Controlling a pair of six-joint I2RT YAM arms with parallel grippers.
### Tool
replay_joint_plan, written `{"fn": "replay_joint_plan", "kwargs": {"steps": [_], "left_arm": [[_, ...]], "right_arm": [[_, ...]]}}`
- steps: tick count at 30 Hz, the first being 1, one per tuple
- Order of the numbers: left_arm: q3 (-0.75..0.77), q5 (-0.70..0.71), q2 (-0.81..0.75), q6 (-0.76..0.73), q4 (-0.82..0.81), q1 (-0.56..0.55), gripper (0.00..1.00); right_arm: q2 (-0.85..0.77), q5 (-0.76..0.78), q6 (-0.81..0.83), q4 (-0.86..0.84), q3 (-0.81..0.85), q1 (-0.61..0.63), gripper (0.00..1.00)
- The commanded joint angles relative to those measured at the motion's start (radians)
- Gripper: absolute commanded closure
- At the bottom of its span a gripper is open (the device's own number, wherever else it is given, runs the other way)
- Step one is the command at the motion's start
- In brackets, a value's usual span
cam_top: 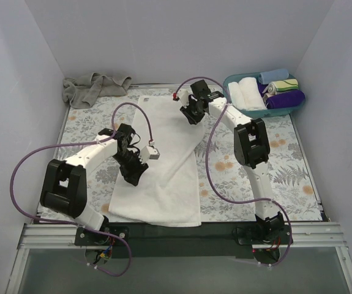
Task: Roll the towels
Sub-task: Flatten the towel
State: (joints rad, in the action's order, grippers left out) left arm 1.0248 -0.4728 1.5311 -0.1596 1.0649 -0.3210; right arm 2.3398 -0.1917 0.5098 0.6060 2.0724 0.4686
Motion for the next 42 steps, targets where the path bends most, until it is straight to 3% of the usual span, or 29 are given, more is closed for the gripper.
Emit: {"fn": "replay_joint_plan", "kwargs": {"steps": [1,7,12,14,17,21,24,27,31,36,37,40,42], "left_arm": [[-0.026,0.092,0.046,0.018,-0.037,-0.01,0.69],[-0.009,0.26,0.161,0.029,-0.063,0.003,0.73],[0.058,0.376,0.247,-0.017,-0.075,0.144,0.74],[0.159,0.404,0.338,-0.047,-0.091,0.253,0.75],[0.381,0.416,0.498,-0.063,-0.112,0.319,0.75],[0.731,0.329,0.707,-0.063,-0.103,0.318,0.73],[1.088,0.162,0.869,-0.043,-0.01,0.277,0.66],[1.229,0.112,0.887,-0.031,0.018,0.217,0.58],[1.117,0.08,0.726,-0.011,-0.011,0.209,0.5],[0.656,0.092,0.375,-0.023,-0.057,0.313,0.46],[0.573,0.111,0.312,-0.038,-0.054,0.351,0.46],[0.383,0.14,0.216,-0.093,-0.054,0.416,0.48],[0.286,0.161,0.186,-0.112,-0.077,0.457,0.5]], "right_arm": [[0.045,0.041,0.016,0.044,0.025,-0.021,0.74],[-0.003,0.089,0.058,0.043,-0.142,-0.022,0.77],[-0.121,0.113,0.079,0.061,-0.351,-0.027,0.82],[-0.166,0.098,0.081,0.084,-0.453,-0.025,0.84],[-0.255,0.003,0.075,0.147,-0.57,-0.019,0.85],[-0.374,-0.254,0.07,0.253,-0.679,0.045,0.86],[-0.45,-0.372,0.065,0.264,-0.747,0.149,0.86],[-0.479,-0.461,0.023,0.265,-0.726,0.193,0.85],[-0.507,-0.387,-0.002,0.299,-0.652,0.141,0.84],[-0.579,-0.211,-0.014,0.319,-0.649,-0.013,0.8],[-0.594,-0.165,-0.002,0.316,-0.688,-0.021,0.78],[-0.611,-0.109,-0.017,0.284,-0.777,-0.021,0.57],[-0.611,-0.08,-0.034,0.243,-0.827,-0.019,0.58]]}}
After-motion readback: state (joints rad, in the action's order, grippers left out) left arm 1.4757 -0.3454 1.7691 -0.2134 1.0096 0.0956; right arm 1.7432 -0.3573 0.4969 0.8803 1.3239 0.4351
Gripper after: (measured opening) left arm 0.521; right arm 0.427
